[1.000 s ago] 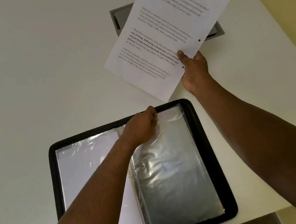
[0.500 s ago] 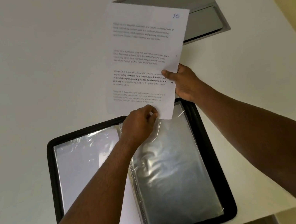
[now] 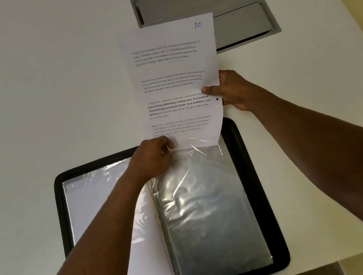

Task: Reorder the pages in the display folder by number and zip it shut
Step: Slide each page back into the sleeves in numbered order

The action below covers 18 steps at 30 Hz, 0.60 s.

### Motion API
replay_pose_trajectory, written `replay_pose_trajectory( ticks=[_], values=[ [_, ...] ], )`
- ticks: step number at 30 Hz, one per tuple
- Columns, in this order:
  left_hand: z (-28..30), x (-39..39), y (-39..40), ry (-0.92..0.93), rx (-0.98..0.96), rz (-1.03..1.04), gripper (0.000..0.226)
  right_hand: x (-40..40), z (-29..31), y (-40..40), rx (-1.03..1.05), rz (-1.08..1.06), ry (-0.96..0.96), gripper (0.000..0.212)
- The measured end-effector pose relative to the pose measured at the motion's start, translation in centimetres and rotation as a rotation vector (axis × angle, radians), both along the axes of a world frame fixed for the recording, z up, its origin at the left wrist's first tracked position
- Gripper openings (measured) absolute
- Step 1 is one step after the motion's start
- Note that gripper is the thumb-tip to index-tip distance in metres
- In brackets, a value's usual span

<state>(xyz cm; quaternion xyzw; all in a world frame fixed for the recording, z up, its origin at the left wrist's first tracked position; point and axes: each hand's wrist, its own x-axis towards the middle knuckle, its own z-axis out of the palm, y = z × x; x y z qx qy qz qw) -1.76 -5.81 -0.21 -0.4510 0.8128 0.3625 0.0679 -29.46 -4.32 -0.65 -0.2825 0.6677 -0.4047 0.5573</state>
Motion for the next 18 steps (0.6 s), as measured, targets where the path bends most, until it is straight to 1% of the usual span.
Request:
replay_pose_trajectory(
  ticks=[2, 4, 7, 10, 14, 18],
  values=[
    [-0.1, -0.1, -0.1, 0.004, 0.004, 0.015, 0.016, 0.4, -0.1, -0.2, 0.001, 0.018, -0.003, 0.041],
    [-0.1, -0.5, 0.0, 0.046, -0.001, 0.045, 0.017, 0.9, -0.1, -0.6, -0.008, 0.025, -0.002, 0.04],
    [-0.1, -1.1, 0.2, 0.064, 0.013, 0.076, 0.016, 1.5, -0.3, -1.1, -0.012, -0.014, -0.045, 0.042],
    [-0.5, -1.0, 0.2, 0.074, 0.017, 0.097, 0.015, 1.6, -0.3, -1.3, 0.018, 0.025, -0.051, 0.038],
    [-0.8, -0.4, -0.1, 0.042, 0.031, 0.072, 0.007, 0.3, -0.2, -1.6, 0.049, 0.066, -0.04, 0.044],
    [-0.9, 0.6, -0.7, 0.023, 0.037, 0.081, 0.013, -1.1, -0.3, -2.1, 0.109, 0.11, -0.04, 0.037]
  ],
)
